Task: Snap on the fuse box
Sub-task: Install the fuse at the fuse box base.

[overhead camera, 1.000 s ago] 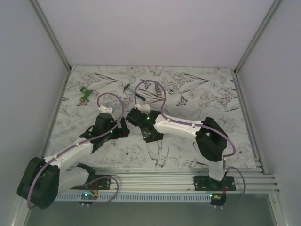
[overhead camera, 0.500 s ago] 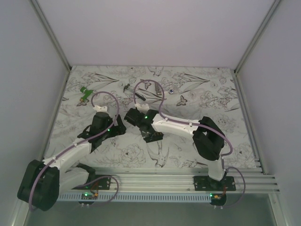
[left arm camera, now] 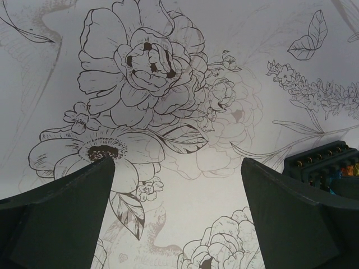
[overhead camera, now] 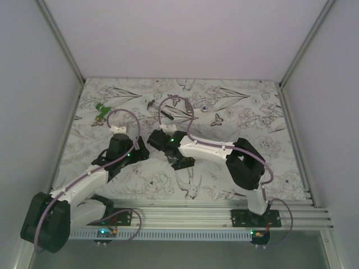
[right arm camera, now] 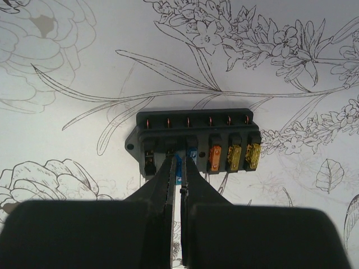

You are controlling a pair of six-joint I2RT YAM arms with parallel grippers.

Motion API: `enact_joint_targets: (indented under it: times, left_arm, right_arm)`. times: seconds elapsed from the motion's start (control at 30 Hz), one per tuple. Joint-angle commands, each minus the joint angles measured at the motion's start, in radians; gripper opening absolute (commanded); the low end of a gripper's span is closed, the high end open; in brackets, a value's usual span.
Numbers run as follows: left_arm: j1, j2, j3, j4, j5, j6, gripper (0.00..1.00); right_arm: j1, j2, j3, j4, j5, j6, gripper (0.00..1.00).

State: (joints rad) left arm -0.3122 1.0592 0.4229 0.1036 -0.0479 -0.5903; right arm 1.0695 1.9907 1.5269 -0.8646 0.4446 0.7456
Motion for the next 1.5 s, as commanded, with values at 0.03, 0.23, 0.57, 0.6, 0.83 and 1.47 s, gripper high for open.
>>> enact_joint_targets:
  times: [0.03, 0.23, 0.57, 0.6, 0.83, 1.47]
  left_arm:
    - [0.009, -0.015, -0.016, -0.024, -0.017, -0.006, 1.00]
    - [0.010, -0.015, -0.016, -0.024, -0.017, -0.009, 1.00]
    - [0.011, -0.016, -0.016, -0.024, -0.014, -0.011, 1.00]
    - [0.011, -0.016, -0.017, -0.024, -0.014, -0.011, 1.00]
    - [0.011, -0.014, -0.018, -0.023, -0.014, -0.012, 1.00]
    - [0.011, -0.014, -0.016, -0.024, -0.001, -0.016, 1.00]
  right_arm:
    - [0.009, 0.027, 0.041, -0.007, 0.024, 0.018, 0.00]
    - [0.008, 0.036, 0.049, -0.007, 0.022, 0.017, 0.00]
    - [0.009, 0.045, 0.048, -0.006, 0.017, 0.015, 0.00]
    - [0.009, 0.046, 0.046, -0.007, 0.016, 0.015, 0.00]
    - [0.011, 0.071, 0.039, 0.007, -0.019, -0.002, 0.00]
    - [0.026, 0.162, 0.032, 0.000, -0.108, -0.007, 0.00]
